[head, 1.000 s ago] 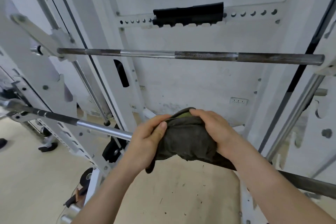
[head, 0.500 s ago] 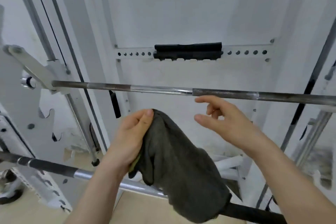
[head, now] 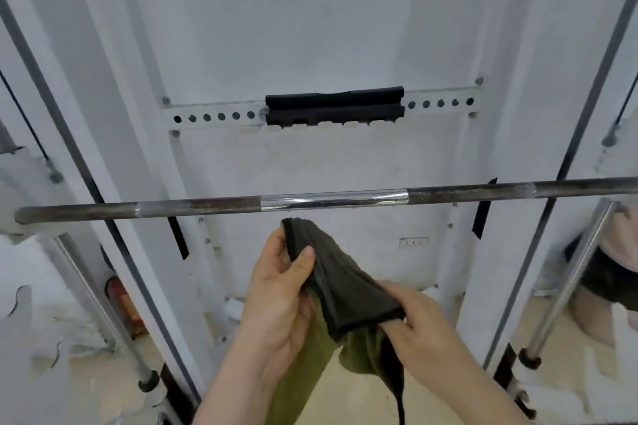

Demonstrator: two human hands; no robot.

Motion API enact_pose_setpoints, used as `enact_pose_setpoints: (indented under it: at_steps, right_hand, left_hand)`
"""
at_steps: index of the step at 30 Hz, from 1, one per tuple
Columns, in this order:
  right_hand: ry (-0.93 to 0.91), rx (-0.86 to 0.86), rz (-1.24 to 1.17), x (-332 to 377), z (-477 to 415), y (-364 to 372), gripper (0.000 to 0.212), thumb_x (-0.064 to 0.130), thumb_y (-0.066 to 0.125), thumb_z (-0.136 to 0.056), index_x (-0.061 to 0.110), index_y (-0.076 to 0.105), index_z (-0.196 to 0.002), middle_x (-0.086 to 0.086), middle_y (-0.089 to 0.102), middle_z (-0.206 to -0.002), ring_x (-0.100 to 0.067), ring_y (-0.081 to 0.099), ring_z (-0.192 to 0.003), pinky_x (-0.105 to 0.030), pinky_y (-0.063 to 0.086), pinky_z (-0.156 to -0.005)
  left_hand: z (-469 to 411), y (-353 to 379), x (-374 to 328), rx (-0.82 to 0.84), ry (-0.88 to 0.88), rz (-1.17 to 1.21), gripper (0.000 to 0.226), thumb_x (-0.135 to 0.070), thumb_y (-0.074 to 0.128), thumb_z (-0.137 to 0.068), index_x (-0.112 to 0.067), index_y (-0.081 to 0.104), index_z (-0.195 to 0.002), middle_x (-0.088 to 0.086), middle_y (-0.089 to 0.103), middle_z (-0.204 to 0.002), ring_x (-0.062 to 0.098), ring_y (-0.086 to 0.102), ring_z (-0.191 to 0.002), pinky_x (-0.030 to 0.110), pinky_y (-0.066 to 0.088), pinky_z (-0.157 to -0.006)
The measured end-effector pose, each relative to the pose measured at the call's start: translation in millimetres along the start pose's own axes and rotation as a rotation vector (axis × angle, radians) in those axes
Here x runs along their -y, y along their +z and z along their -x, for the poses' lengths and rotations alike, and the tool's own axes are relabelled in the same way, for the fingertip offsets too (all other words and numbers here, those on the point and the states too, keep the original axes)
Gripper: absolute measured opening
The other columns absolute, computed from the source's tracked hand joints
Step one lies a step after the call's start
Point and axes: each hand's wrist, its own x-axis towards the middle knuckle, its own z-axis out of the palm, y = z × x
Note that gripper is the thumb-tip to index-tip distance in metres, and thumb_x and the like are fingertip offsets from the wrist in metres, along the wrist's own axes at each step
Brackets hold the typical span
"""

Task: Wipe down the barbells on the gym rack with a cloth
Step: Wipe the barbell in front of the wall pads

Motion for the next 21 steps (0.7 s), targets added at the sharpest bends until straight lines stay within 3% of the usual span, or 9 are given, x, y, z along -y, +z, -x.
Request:
enact_pose_setpoints:
  at_steps: [4, 6, 8, 9, 11, 14, 16, 18, 21]
  right_hand:
    - [0.154, -0.048, 0.004, -2.8, -13.3, -38.6, 0.029, 0.013, 0.045, -0.096, 0.032, 0.067, -0.097, 0.008, 0.069, -0.085, -0.007, 0.062, -0.080, -0.031, 0.055, -0.073]
    - [0.343, 0.054, -0.295, -1.0, -22.7, -51.6, 0.028, 0.012, 0.046, -0.097, 0.020, 0.072, -0.093, -0.010, 0.071, -0.084, -0.016, 0.065, -0.073, -0.028, 0.054, -0.059]
    - [0.462, 0.132, -0.554, -1.0, -28.3, -51.1, 0.024, 0.009, 0.048, -0.097, 0.005, 0.071, -0.095, -0.019, 0.069, -0.086, -0.024, 0.063, -0.072, -0.032, 0.051, -0.062]
    - [0.493, 0.124, -0.639, -2.0, -29.7, -47.2, 0.021, 0.007, 0.050, -0.095, 0.000, 0.069, -0.092, -0.020, 0.067, -0.084, -0.026, 0.062, -0.073, -0.034, 0.050, -0.066]
    - [0.517, 0.103, -0.750, -0.9, -32.4, -41.0, 0.019, 0.006, 0.053, -0.093, 0.002, 0.067, -0.081, -0.016, 0.067, -0.078, -0.024, 0.063, -0.070, -0.037, 0.052, -0.069]
    - [0.473, 0.120, -0.804, 1.7, -41.2, -45.0, 0.021, 0.010, 0.054, -0.092, 0.001, 0.070, -0.082, -0.016, 0.068, -0.077, -0.024, 0.065, -0.071, -0.034, 0.053, -0.066]
    - [0.449, 0.105, -0.830, 1.2, -46.4, -55.7, 0.024, 0.013, 0.055, -0.092, -0.001, 0.073, -0.088, -0.021, 0.069, -0.084, -0.027, 0.066, -0.075, -0.035, 0.054, -0.068]
    - [0.417, 0.001, -0.916, -4.2, -49.0, -71.1, 0.021, 0.013, 0.060, -0.090, -0.002, 0.072, -0.098, -0.023, 0.070, -0.095, -0.029, 0.066, -0.083, -0.036, 0.056, -0.073]
    - [0.244, -0.080, -0.826, -20.6, -41.1, -92.9, 0.044, 0.019, 0.071, -0.084, 0.027, 0.059, -0.125, -0.002, 0.066, -0.117, -0.020, 0.065, -0.104, -0.037, 0.057, -0.084]
  left_hand:
    - [-14.7, -28.9, 9.6, -0.088, 0.050, -0.515, 0.016, -0.012, 0.056, -0.095, -0.026, 0.060, -0.101, -0.005, 0.072, -0.094, 0.013, 0.069, -0.088, 0.036, 0.059, -0.075]
    - [-20.6, -39.3, 17.7, -0.073, 0.104, -1.022, 0.005, -0.025, 0.060, -0.091, -0.029, 0.058, -0.089, -0.007, 0.069, -0.082, 0.013, 0.066, -0.079, 0.036, 0.057, -0.070]
    - [-23.8, -38.0, 25.9, 0.012, 0.149, -1.707, 0.012, -0.038, 0.055, -0.087, -0.027, 0.054, -0.082, -0.009, 0.062, -0.075, 0.012, 0.059, -0.073, 0.033, 0.051, -0.066]
    - [-24.3, -35.7, 29.2, 0.036, 0.194, -1.846, 0.014, -0.042, 0.052, -0.087, -0.028, 0.052, -0.083, -0.010, 0.060, -0.077, 0.012, 0.057, -0.074, 0.032, 0.048, -0.065]
    - [-24.1, -24.6, 32.5, 0.125, 0.286, -1.670, 0.015, -0.045, 0.053, -0.089, -0.032, 0.051, -0.098, -0.015, 0.058, -0.093, 0.006, 0.055, -0.086, 0.029, 0.049, -0.072]
    - [-27.2, 0.1, 37.8, 0.480, 0.101, -0.889, 0.033, -0.051, 0.055, -0.090, -0.037, 0.054, -0.120, -0.016, 0.063, -0.113, 0.002, 0.058, -0.107, 0.030, 0.051, -0.088]
    - [-35.1, 15.2, 47.6, 0.562, 0.097, -0.882, 0.046, -0.057, 0.060, -0.084, -0.040, 0.050, -0.126, -0.017, 0.067, -0.110, 0.000, 0.062, -0.104, 0.028, 0.052, -0.086]
    - [-46.3, 31.9, 56.6, 0.444, 0.250, -1.025, 0.033, -0.050, 0.062, -0.087, -0.039, 0.055, -0.117, -0.017, 0.069, -0.096, -0.004, 0.063, -0.090, 0.021, 0.051, -0.078]
    - [-62.0, 66.9, 57.4, 0.270, 0.399, -0.942, 0.010, -0.031, 0.054, -0.096, -0.030, 0.064, -0.092, -0.014, 0.068, -0.081, -0.004, 0.061, -0.077, 0.014, 0.046, -0.067]
